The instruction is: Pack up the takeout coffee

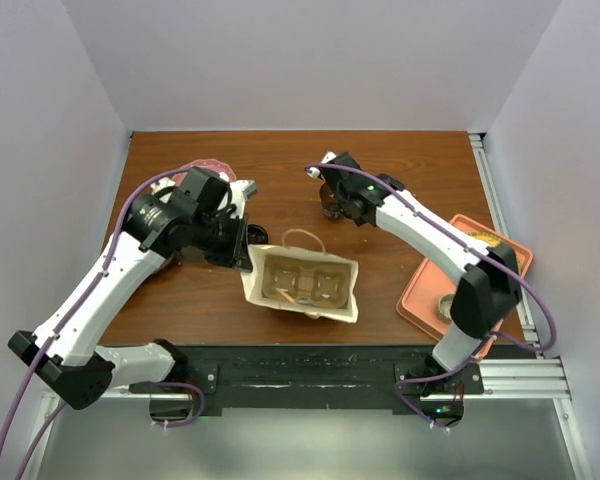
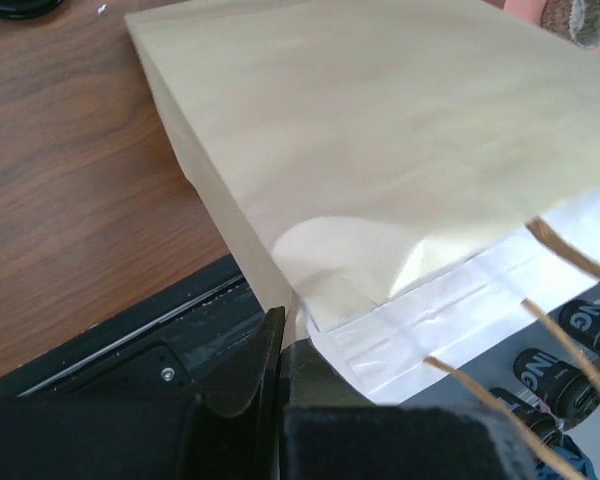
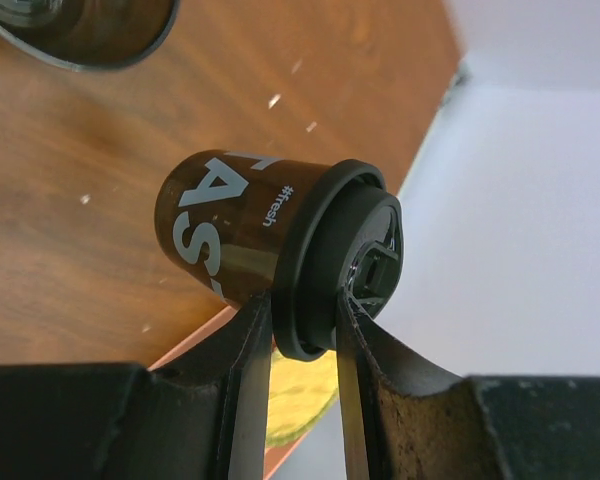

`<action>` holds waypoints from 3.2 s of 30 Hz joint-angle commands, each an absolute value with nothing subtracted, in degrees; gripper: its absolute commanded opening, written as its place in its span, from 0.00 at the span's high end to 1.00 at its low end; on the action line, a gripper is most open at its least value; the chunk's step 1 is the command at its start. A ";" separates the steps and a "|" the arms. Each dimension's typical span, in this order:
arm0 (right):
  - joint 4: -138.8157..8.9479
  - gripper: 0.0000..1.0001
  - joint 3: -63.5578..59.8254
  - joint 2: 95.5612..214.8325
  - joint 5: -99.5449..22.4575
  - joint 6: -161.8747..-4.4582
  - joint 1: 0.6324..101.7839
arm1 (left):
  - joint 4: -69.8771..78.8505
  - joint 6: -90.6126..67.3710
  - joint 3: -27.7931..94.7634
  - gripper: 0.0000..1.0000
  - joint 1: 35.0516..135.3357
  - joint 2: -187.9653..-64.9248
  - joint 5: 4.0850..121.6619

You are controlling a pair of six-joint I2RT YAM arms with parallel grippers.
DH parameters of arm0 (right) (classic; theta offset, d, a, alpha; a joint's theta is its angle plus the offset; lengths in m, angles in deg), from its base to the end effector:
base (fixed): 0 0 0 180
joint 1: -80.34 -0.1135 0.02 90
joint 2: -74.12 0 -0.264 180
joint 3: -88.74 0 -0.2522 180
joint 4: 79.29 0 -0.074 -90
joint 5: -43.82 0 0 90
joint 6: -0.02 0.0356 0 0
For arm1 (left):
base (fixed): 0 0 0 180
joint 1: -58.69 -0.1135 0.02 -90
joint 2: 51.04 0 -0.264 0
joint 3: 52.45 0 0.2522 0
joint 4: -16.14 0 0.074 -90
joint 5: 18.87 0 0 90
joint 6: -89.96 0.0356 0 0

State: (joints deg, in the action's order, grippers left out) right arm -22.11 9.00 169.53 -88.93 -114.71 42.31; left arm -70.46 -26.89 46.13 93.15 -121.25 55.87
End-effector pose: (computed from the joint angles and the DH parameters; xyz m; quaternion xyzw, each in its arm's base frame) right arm 0.2964 0.2011 0.3184 -0.3585 0.8137 -0.3078 0.3386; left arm 0.1675 -0.1263 0.3896 0.0995 0.9488 -0.2482 0.1683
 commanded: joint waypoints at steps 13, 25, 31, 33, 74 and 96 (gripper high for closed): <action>-17.27 0.90 6.96 182.39 -85.82 -90.69 48.34 | -72.94 -29.13 52.19 0.98 92.53 -124.16 57.95; -13.86 0.60 12.22 180.11 -77.74 -87.43 48.43 | -68.72 -31.95 56.50 0.78 92.45 -128.55 57.95; -11.30 0.48 15.93 179.94 -71.59 -86.73 48.43 | -67.32 -31.77 58.61 0.62 92.53 -130.31 59.09; -10.95 0.47 16.45 179.59 -70.71 -86.20 48.78 | -67.23 -31.86 59.14 0.57 92.53 -130.40 59.44; -12.62 0.18 13.29 178.00 -53.04 -86.90 68.56 | -70.65 -26.58 60.46 0.10 92.53 -128.47 63.14; -13.06 0.31 15.84 181.08 -58.66 -85.94 68.56 | -69.86 -27.20 59.84 0.10 92.53 -128.03 63.22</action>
